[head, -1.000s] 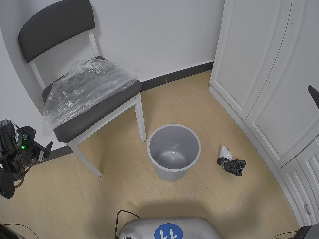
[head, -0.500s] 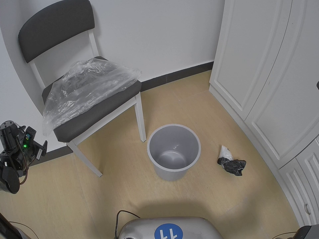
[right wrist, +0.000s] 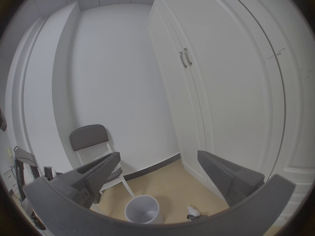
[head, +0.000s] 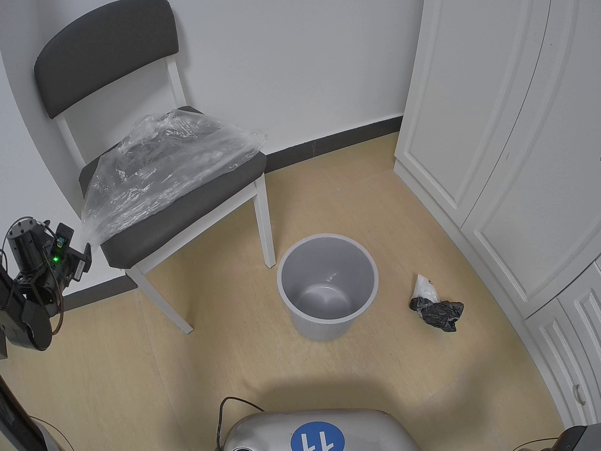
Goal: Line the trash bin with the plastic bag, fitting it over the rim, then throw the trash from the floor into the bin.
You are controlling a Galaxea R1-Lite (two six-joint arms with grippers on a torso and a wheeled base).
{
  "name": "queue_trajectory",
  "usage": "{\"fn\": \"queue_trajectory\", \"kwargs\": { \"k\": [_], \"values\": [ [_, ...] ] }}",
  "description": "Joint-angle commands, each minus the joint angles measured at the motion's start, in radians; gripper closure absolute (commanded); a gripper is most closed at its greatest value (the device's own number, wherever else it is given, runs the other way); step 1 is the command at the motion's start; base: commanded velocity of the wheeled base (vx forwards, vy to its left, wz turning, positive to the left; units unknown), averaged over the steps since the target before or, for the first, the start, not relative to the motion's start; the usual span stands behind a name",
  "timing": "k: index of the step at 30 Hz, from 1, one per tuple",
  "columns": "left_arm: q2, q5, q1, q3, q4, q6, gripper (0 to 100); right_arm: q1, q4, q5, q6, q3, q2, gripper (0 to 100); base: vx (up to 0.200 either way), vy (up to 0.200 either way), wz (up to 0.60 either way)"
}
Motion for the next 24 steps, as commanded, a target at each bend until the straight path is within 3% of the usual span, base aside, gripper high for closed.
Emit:
{"fn": "queue_trajectory", "kwargs": {
  "k": [1, 8, 24],
  "values": [
    [0.121, 0.013, -0.012, -0.030, -0.090, 0.002, 0, 0.000, 0.000, 0.000, 0.000, 0.000, -0.002, 0, 0.000, 0.000, 0.00],
    [0.163, 0.037, -0.038, -0.067, -0.217, 0.004, 0, 0.000, -0.002, 0.002, 0.000, -0.002, -0.005, 0, 0.000, 0.000, 0.00],
    [-0.012, 0.037, -0.091, -0.307, -0.192, -0.067, 0, 0.000, -0.002, 0.002, 0.002, 0.000, -0.005, 0, 0.000, 0.000, 0.00]
  ]
}}
